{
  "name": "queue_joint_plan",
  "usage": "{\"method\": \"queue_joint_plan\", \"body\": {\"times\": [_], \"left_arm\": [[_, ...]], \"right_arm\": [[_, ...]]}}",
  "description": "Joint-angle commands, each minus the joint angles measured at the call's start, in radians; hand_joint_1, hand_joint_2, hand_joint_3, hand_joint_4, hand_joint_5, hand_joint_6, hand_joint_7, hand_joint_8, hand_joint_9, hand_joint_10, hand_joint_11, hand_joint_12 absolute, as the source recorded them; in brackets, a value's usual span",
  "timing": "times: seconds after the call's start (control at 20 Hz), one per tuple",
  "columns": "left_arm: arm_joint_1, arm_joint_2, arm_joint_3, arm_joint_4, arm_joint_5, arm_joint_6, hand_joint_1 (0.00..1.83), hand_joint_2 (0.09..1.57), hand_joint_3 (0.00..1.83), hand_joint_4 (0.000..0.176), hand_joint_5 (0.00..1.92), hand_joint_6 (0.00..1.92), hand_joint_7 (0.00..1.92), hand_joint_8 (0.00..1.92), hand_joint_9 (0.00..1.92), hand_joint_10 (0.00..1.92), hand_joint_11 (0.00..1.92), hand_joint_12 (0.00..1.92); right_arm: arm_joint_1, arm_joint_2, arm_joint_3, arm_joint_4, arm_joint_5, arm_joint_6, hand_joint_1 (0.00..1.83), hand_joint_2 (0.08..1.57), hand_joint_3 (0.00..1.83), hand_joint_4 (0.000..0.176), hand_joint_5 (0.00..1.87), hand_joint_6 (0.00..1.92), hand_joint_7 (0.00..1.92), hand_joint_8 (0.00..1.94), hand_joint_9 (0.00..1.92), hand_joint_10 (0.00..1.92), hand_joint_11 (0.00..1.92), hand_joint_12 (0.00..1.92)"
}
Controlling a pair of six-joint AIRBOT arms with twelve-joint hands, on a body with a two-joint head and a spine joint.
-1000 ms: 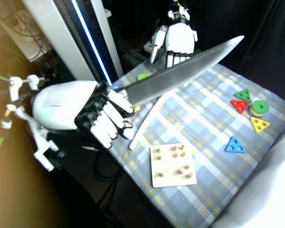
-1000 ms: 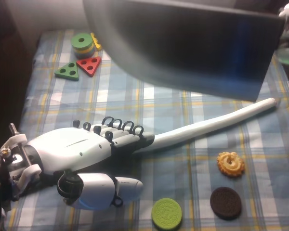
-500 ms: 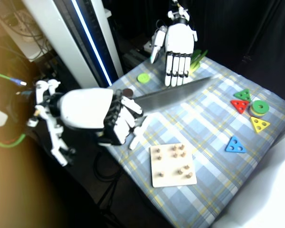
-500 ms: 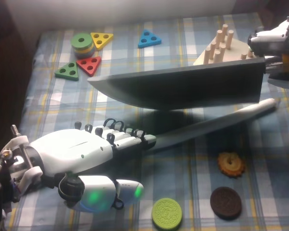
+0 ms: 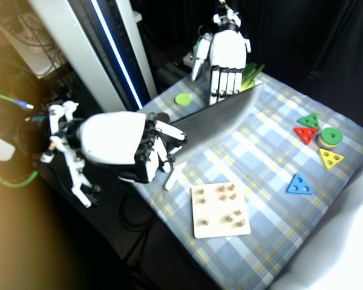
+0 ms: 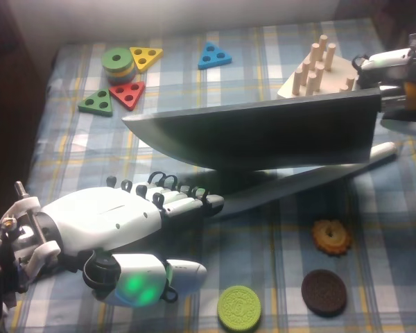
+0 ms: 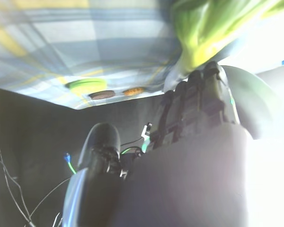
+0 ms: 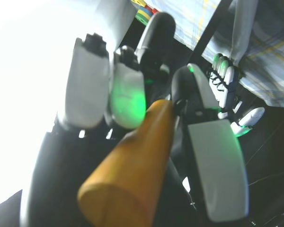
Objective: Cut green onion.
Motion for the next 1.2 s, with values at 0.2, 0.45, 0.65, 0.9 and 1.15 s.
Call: {"method": "queue_joint_plan", "body": {"times": [0.2, 0.45, 0.65, 0.9, 1.15], "left_arm": [[-0.008, -0.004, -0.003, -0.014, -0.121, -0.003, 0.00, 1.35, 0.00, 0.000, 0.00, 0.00, 0.00, 0.00, 0.00, 0.00, 0.00, 0.00], [-0.006, 0.002, -0.005, -0.042, -0.168, -0.003, 0.00, 1.34, 0.00, 0.000, 0.00, 0.00, 0.00, 0.00, 0.00, 0.00, 0.00, 0.00], [-0.004, 0.006, -0.007, -0.048, -0.175, -0.004, 0.00, 1.35, 0.00, 0.000, 0.00, 0.00, 0.00, 0.00, 0.00, 0.00, 0.00, 0.00], [0.010, 0.028, -0.014, -0.099, -0.236, -0.004, 0.00, 1.35, 0.00, 0.000, 0.00, 0.00, 0.00, 0.00, 0.00, 0.00, 0.00, 0.00], [0.042, 0.086, -0.046, -0.187, -0.453, -0.004, 0.00, 1.38, 0.01, 0.000, 0.00, 0.00, 0.00, 0.00, 0.00, 0.00, 0.00, 0.00]], "right_arm": [[-0.050, -0.001, -0.003, 0.153, 0.249, 0.010, 0.40, 1.51, 0.00, 0.000, 1.01, 1.91, 1.35, 1.94, 1.48, 1.92, 1.50, 1.92], [-0.066, 0.009, -0.004, 0.235, 0.356, -0.003, 0.36, 1.48, 0.00, 0.000, 0.64, 1.92, 1.03, 1.94, 1.14, 1.92, 1.17, 1.92], [-0.112, 0.046, -0.038, 0.272, 0.414, -0.021, 0.33, 1.50, 0.00, 0.000, 1.00, 1.92, 1.32, 1.94, 1.40, 1.92, 1.39, 1.92], [-0.147, 0.049, -0.040, 0.320, 0.439, -0.030, 0.28, 1.53, 0.00, 0.000, 1.08, 1.92, 1.41, 1.94, 1.51, 1.92, 1.52, 1.92], [-0.147, 0.057, -0.019, 0.391, 0.451, -0.058, 0.35, 1.45, 0.00, 0.000, 0.93, 1.92, 1.22, 1.94, 1.28, 1.92, 1.26, 1.92]]}}
